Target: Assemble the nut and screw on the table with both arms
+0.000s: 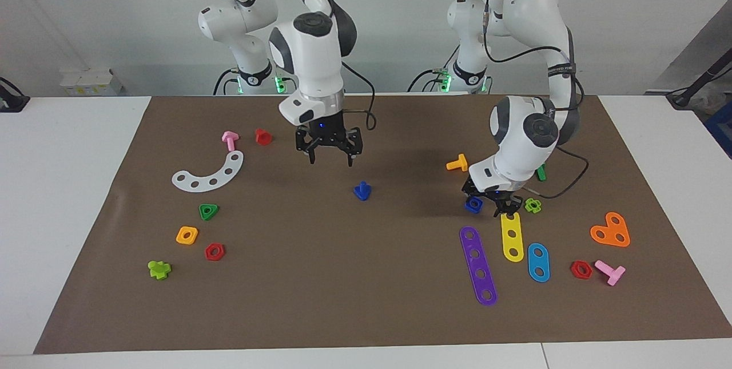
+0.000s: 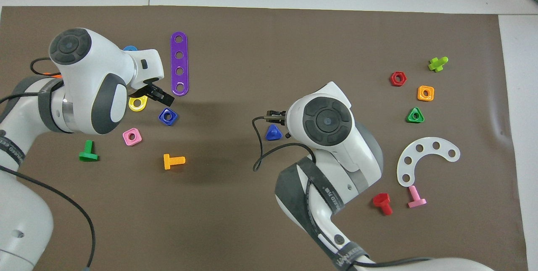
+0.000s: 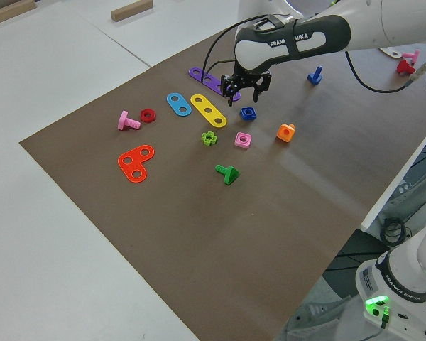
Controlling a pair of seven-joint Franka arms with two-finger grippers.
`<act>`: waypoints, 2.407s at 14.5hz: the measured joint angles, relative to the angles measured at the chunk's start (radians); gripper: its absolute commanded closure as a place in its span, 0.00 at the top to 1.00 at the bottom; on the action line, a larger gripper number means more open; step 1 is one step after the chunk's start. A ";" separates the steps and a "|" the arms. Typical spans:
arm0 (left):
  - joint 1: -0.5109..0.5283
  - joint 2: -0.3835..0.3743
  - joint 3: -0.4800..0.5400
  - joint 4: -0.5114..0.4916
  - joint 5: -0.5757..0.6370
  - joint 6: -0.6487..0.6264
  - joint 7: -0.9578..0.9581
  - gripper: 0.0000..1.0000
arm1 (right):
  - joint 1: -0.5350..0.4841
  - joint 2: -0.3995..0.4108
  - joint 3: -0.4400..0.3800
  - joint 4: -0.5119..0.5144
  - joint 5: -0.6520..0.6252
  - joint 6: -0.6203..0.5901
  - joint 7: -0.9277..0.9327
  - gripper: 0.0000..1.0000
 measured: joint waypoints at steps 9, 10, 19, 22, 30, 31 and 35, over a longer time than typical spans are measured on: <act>-0.021 -0.006 0.014 -0.078 0.000 0.051 0.091 0.69 | -0.258 -0.099 -0.006 -0.001 0.029 -0.136 -0.274 1.00; -0.022 -0.007 0.014 -0.080 0.000 0.053 0.094 0.56 | -0.277 -0.101 -0.007 0.001 0.029 -0.154 -0.329 1.00; -0.027 -0.020 0.006 -0.084 -0.004 0.060 -0.135 0.00 | -0.352 -0.111 -0.007 0.081 0.041 -0.321 -0.578 1.00; -0.053 -0.021 0.003 -0.048 -0.039 0.060 -0.404 0.00 | -0.365 -0.111 -0.008 0.129 0.078 -0.387 -0.634 1.00; -0.303 0.002 -0.002 0.141 -0.078 -0.043 -0.905 0.00 | -0.402 -0.110 -0.006 0.170 0.081 -0.434 -0.711 1.00; -0.334 0.008 -0.002 0.154 -0.078 -0.045 -0.937 0.00 | -0.400 -0.110 -0.002 0.177 0.065 -0.442 -0.713 1.00; -0.420 0.027 -0.002 0.176 -0.099 -0.044 -1.005 0.00 | -0.396 -0.110 0.005 0.193 0.052 -0.471 -0.713 1.00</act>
